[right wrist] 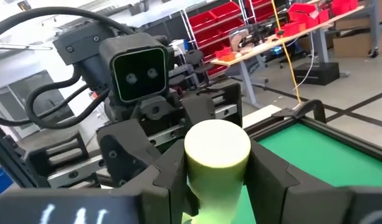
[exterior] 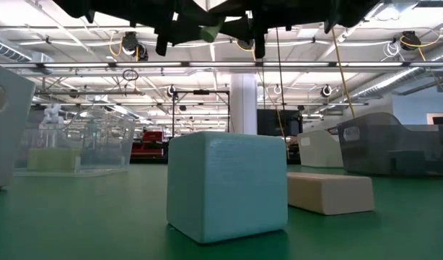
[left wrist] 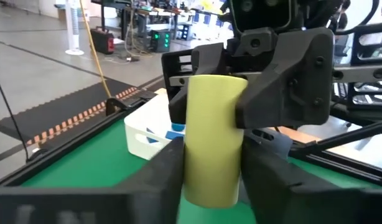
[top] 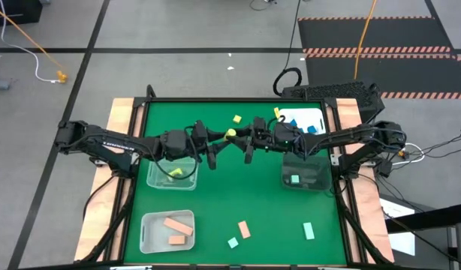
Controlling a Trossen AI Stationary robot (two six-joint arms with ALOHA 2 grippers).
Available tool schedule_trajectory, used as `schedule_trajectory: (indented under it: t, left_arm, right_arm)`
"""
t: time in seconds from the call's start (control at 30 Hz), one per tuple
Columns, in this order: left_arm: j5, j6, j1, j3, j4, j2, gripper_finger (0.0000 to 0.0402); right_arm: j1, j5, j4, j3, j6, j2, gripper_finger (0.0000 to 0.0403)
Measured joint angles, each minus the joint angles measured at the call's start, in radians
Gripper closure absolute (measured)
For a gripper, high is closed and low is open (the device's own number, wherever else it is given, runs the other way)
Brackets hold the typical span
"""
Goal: Sort & place blocks by color
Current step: Put the green block into the transparent bin
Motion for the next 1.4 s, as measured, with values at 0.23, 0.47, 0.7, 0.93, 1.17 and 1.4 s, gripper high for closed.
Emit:
schedule_trajectory:
  t: [0.23,0.47,0.7,0.93,1.17,1.4]
  left_arm:
    - [0.047,-0.023,0.026,0.000,-0.005,0.000,0.0281]
    - [0.051,-0.035,0.029,0.000,-0.005,0.000,0.0281]
    - [0.042,-0.068,0.032,0.000,-0.051,0.000,0.0281]
    - [0.039,-0.287,0.062,0.000,-0.264,-0.013,0.0281]
    - [0.144,-0.422,0.091,0.000,-0.638,-0.117,0.0281]
    - [0.288,-0.590,0.046,0.001,-1.075,-0.303,0.0281]
  right_arm:
    - [0.000,0.002,-0.003,0.000,0.001,0.000,0.0290]
    - [-0.020,-0.008,-0.020,0.000,0.004,-0.017,0.0186]
    - [-0.093,-0.001,-0.141,0.000,-0.071,-0.103,0.0104]
    - [-0.179,0.159,-0.381,0.001,-0.067,-0.155,0.0111]
    - [-0.211,0.185,-0.513,0.001,0.174,-0.054,0.0131]
    - [-0.202,0.213,-0.351,0.001,0.206,0.073,0.0145]
